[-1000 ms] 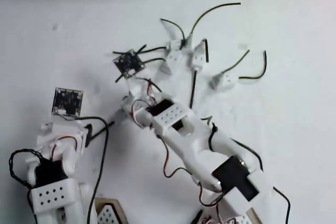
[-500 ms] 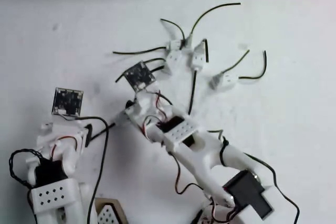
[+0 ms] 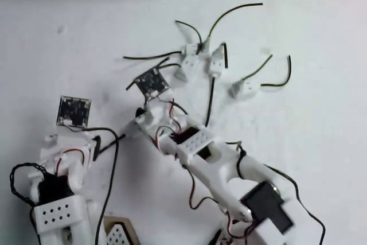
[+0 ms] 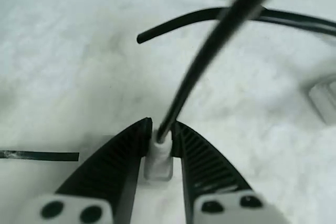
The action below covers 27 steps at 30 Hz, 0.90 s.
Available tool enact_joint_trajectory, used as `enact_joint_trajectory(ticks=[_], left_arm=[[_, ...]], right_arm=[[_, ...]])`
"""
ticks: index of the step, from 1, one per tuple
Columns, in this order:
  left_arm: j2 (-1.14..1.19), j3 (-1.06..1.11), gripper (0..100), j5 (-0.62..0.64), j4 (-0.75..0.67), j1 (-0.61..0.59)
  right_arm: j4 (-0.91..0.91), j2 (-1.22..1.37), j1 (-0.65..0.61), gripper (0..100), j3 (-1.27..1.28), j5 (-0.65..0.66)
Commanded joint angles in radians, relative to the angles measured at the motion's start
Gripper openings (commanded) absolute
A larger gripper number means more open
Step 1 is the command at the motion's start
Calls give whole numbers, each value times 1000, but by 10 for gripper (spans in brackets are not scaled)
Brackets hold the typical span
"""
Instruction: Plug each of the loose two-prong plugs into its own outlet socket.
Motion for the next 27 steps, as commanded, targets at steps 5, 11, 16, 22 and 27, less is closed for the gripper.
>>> enact_joint_trajectory(ticks=[5, 11, 16, 22, 27], left_arm=[[-13, -3, 259, 6, -3, -5], [-13, -3, 259, 6, -3, -5], [-13, -3, 259, 6, -3, -5], [-13, -3, 259, 6, -3, -5], [-13, -3, 259, 5, -3, -5]], right_arm=[[5, -156, -7, 17, 114, 34], [-153, -185, -13, 17, 190, 49], [-245, -85, -38, 17, 198, 52], [-377, 30, -64, 17, 198, 64], [-239, -38, -62, 17, 201, 120]])
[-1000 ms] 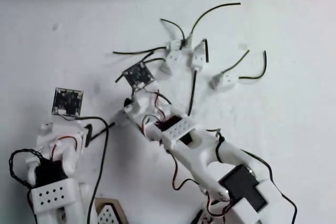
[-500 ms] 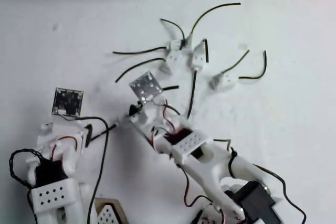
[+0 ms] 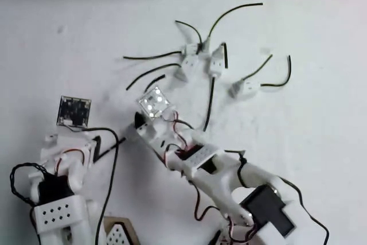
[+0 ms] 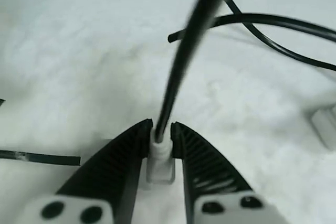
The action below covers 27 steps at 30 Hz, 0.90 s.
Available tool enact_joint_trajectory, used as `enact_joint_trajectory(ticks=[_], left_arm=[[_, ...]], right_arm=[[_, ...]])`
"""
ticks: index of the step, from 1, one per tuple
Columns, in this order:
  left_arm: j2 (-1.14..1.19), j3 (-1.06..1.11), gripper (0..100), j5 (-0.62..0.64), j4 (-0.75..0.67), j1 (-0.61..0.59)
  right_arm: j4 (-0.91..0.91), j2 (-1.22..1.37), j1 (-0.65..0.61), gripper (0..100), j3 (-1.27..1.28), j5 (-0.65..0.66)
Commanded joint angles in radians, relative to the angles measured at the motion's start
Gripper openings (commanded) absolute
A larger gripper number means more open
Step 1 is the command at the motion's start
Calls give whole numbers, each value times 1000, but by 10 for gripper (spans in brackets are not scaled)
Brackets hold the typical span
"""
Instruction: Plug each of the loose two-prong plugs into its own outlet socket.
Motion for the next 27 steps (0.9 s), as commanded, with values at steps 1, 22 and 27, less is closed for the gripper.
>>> enact_joint_trajectory(ticks=[1, 22, 27], left_arm=[[-13, -5, 258, -2, -3, -5], [-13, 6, 259, -41, -3, -1], [-13, 8, 259, -41, -3, -1]], right_arm=[[148, -51, -28, 17, 6, 21], [584, -28, -27, 18, -241, 17], [618, -44, -25, 20, -272, -12]])
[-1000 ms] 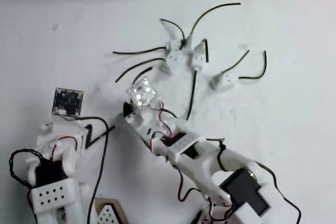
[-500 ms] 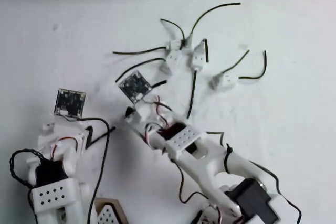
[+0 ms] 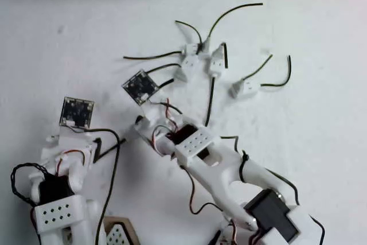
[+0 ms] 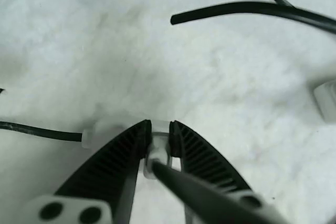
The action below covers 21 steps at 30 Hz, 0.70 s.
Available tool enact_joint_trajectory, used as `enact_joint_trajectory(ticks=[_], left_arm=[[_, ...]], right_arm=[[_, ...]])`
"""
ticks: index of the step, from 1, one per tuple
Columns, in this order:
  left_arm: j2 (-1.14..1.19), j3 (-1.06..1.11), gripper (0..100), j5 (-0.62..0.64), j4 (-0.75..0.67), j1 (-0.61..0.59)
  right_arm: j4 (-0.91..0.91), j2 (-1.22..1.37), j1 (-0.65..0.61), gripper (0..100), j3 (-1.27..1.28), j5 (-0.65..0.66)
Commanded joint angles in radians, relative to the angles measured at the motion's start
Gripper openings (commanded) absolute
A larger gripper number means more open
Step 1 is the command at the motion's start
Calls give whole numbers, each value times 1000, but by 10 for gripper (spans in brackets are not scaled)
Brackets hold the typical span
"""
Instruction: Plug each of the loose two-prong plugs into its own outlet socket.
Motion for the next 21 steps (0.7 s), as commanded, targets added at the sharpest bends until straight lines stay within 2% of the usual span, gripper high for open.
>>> enact_joint_trajectory(ticks=[1, 5, 13, 21], left_arm=[[-13, -6, 259, -6, -3, -1], [-13, -6, 259, -6, -3, -1], [-13, -6, 259, -6, -3, -1], [-13, -6, 259, -6, -3, -1]], right_arm=[[41, -16, -21, 33, -15, -41], [91, -8, -13, 111, -37, -55], [108, -16, -13, 66, -63, -60], [117, -18, -15, 114, -72, -61]])
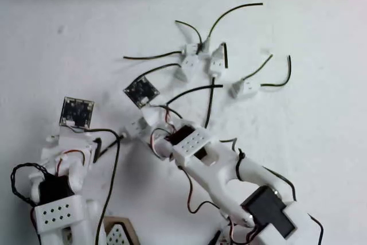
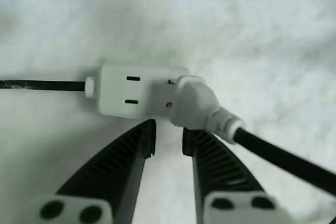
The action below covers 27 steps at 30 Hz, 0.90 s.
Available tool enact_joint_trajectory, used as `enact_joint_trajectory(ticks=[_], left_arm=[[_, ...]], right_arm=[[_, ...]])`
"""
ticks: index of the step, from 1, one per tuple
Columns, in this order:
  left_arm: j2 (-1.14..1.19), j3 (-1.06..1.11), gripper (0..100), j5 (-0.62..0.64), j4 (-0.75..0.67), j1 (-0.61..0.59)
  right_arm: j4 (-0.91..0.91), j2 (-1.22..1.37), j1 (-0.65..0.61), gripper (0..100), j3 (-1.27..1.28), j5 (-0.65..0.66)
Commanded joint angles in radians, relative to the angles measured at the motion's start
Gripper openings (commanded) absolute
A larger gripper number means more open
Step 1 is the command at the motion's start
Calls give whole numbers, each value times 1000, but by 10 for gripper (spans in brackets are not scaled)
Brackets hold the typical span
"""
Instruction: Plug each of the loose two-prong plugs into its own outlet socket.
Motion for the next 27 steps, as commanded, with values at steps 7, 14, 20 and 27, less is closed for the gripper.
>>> enact_joint_trajectory(ticks=[7, 14, 20, 27], left_arm=[[-13, -5, 259, -6, -3, -1], [-13, -5, 259, -6, -3, -1], [-13, -5, 259, -6, -3, -1], [-13, -5, 259, -6, -3, -1]], right_arm=[[124, -176, -4, 116, -75, -124], [240, -200, 5, 116, -150, -287], [239, -199, 7, 116, -152, -325], [234, -177, 41, 115, -149, -330]])
